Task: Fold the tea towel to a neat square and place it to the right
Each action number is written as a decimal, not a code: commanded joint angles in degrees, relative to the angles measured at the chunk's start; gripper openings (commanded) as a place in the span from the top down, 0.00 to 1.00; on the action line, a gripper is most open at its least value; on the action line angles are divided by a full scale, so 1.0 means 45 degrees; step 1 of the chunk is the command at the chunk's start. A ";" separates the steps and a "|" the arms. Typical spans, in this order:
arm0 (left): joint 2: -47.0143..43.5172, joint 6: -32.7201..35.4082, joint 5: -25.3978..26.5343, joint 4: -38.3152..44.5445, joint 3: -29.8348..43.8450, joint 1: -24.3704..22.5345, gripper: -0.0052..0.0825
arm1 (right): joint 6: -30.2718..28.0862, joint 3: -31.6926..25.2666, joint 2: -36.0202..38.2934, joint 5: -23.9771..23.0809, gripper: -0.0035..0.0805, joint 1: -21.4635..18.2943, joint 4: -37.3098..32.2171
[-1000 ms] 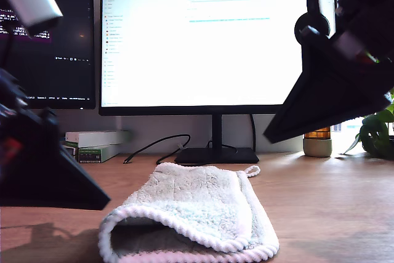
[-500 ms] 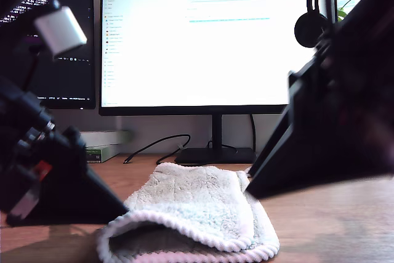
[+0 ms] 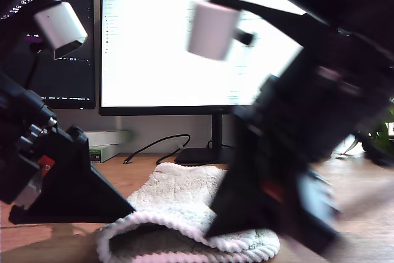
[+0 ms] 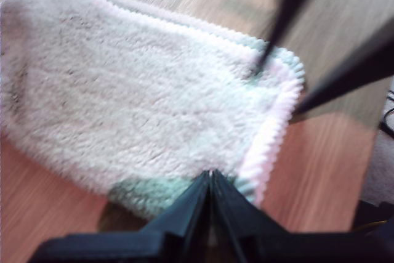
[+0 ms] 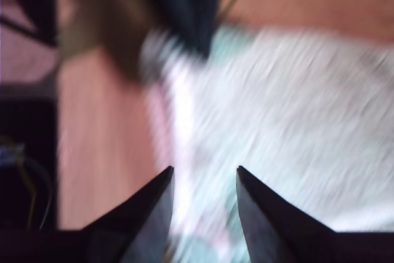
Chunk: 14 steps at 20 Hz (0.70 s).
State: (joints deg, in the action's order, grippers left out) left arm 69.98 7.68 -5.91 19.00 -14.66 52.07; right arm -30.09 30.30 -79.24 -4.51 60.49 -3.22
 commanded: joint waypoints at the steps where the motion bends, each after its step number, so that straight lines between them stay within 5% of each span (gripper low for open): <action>1: 0.0214 -0.0053 -0.0019 0.0175 0.0160 0.0015 0.97 | -0.0049 0.0306 -0.0437 -0.0034 0.61 0.0102 -0.0083; 14: 0.0214 -0.0087 -0.0039 0.0175 0.0160 0.0015 0.97 | -0.0010 0.1292 -0.1049 0.0000 0.62 0.1093 0.0311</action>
State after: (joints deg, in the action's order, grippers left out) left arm 70.02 7.66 -5.93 19.35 -14.66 52.07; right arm -30.09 36.01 -83.53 -4.47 65.04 -1.89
